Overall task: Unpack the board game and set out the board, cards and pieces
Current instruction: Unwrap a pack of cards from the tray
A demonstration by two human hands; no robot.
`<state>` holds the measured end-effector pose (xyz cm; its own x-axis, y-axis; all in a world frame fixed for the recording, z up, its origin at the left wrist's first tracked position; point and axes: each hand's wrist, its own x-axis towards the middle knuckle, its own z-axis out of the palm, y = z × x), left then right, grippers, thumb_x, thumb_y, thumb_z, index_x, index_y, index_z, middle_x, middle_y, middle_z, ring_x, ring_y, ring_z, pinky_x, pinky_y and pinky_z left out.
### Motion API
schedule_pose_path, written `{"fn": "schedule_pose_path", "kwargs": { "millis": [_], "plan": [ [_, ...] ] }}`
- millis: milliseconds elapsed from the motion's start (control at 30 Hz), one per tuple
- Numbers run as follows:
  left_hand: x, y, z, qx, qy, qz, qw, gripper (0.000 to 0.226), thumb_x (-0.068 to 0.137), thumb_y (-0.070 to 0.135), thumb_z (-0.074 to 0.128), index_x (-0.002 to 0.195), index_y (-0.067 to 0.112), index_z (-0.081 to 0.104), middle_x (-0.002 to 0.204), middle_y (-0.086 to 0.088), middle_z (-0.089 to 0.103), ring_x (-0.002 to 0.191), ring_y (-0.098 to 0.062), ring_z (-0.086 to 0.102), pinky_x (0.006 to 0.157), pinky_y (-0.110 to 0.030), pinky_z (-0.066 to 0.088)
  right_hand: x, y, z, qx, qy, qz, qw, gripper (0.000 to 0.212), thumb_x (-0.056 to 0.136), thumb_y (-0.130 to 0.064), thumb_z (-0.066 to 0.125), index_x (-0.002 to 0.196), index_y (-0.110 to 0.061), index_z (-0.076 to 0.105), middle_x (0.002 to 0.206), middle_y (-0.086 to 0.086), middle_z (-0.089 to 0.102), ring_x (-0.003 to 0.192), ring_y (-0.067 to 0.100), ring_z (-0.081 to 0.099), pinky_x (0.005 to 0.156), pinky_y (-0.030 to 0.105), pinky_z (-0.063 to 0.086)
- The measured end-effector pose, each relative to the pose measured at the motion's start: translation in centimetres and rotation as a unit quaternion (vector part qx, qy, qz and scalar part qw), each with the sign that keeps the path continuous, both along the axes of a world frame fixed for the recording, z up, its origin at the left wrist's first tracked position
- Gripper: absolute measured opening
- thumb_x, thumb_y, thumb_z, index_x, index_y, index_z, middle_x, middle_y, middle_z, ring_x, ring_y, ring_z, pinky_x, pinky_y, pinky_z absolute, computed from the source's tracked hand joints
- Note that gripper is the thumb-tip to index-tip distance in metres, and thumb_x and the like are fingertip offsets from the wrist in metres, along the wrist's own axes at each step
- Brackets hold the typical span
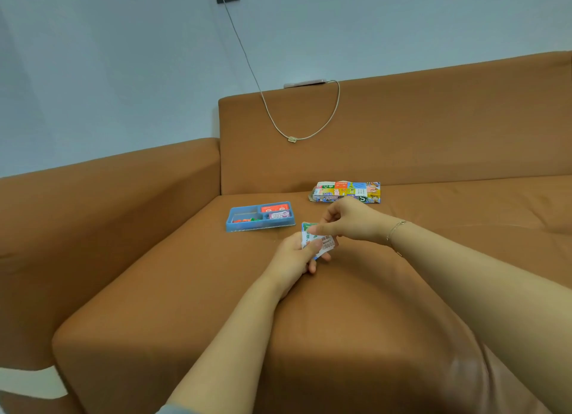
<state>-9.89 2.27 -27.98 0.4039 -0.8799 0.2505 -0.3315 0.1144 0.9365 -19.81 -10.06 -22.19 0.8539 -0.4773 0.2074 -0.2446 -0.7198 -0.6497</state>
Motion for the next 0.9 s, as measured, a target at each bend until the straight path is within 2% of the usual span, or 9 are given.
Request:
{"fn": "schedule_pose_path", "kwargs": {
  "millis": [67,167,300,433,567,633,700,833,900],
  "plan": [
    [0.0,0.1,0.0,0.001,-0.001,-0.002,1.000,0.016,0.099,0.013,0.043,0.103,0.016,0.059,0.080,-0.002,0.066,0.046,-0.004,0.042,0.047,-0.010,0.036,0.4,0.2,-0.3,-0.019,-0.020,-0.025,0.999,0.035,0.081,-0.037,0.072,0.064,-0.010,0.057,0.057,-0.001,0.054,0.052,0.008,0.043,0.051,0.021,0.033],
    [0.0,0.1,0.0,-0.005,0.005,-0.004,1.000,0.017,0.100,0.013,0.044,0.107,0.013,0.058,0.080,-0.002,0.066,0.047,-0.005,0.042,0.047,-0.010,0.035,0.7,0.4,-0.2,-0.034,-0.040,-0.035,0.998,0.035,0.083,-0.031,0.071,0.062,-0.012,0.051,0.057,0.000,0.049,0.052,0.010,0.040,0.050,0.022,0.031],
    [0.1,0.1,-0.1,-0.009,0.013,-0.004,1.000,0.016,0.099,0.013,0.044,0.106,0.013,0.058,0.080,-0.002,0.066,0.047,-0.006,0.042,0.047,-0.010,0.035,0.1,0.3,0.2,-0.029,-0.009,-0.001,1.000,0.021,0.088,-0.021,0.066,0.079,-0.002,0.063,0.066,0.004,0.054,0.057,0.010,0.042,0.052,0.020,0.034],
    [0.2,0.0,-0.2,-0.005,0.012,-0.002,1.000,0.018,0.100,0.013,0.044,0.110,0.010,0.058,0.079,-0.002,0.066,0.046,-0.005,0.042,0.047,-0.011,0.036,-0.1,0.2,0.2,-0.002,0.005,0.003,1.000,0.021,0.089,-0.018,0.063,0.090,0.003,0.066,0.074,0.007,0.061,0.064,0.012,0.050,0.055,0.019,0.040],
    [0.2,0.0,-0.1,-0.003,0.003,0.003,1.000,0.018,0.099,0.014,0.044,0.110,0.012,0.059,0.082,-0.002,0.067,0.049,-0.007,0.043,0.048,-0.011,0.036,0.7,0.6,0.2,-0.027,-0.026,-0.044,0.998,0.037,0.081,-0.035,0.072,0.065,-0.007,0.053,0.059,0.002,0.050,0.052,0.011,0.040,0.049,0.022,0.031],
    [0.2,0.0,-0.2,-0.002,0.003,-0.001,1.000,0.018,0.099,0.014,0.044,0.109,0.013,0.059,0.082,-0.002,0.067,0.049,-0.006,0.042,0.048,-0.011,0.036,1.0,0.7,0.3,-0.048,-0.022,-0.054,0.997,0.038,0.082,-0.032,0.072,0.060,-0.012,0.049,0.057,0.000,0.049,0.052,0.010,0.040,0.050,0.023,0.031],
    [0.2,0.0,-0.2,-0.005,0.009,-0.003,1.000,0.018,0.100,0.014,0.044,0.110,0.012,0.058,0.083,-0.003,0.066,0.047,-0.005,0.042,0.048,-0.011,0.035,0.9,0.7,0.5,-0.043,-0.006,-0.034,0.998,0.031,0.084,-0.026,0.070,0.062,-0.011,0.053,0.059,0.000,0.051,0.055,0.011,0.042,0.052,0.023,0.034],
    [0.2,0.0,-0.2,-0.011,0.015,-0.006,1.000,0.018,0.099,0.012,0.044,0.109,0.011,0.058,0.082,-0.004,0.066,0.046,-0.004,0.041,0.046,-0.010,0.035,0.2,0.2,0.7,-0.015,0.019,0.004,1.000,0.020,0.088,-0.020,0.066,0.086,0.000,0.068,0.073,0.007,0.062,0.067,0.015,0.051,0.065,0.028,0.044],
    [0.2,0.0,-0.2,-0.010,0.012,-0.007,1.000,0.017,0.100,0.012,0.043,0.108,0.011,0.058,0.081,-0.004,0.066,0.046,-0.004,0.041,0.046,-0.010,0.035,0.1,0.2,0.7,-0.012,0.018,0.002,1.000,0.020,0.088,-0.023,0.066,0.084,-0.003,0.067,0.075,0.009,0.063,0.066,0.015,0.051,0.063,0.029,0.045]
  ]
}}
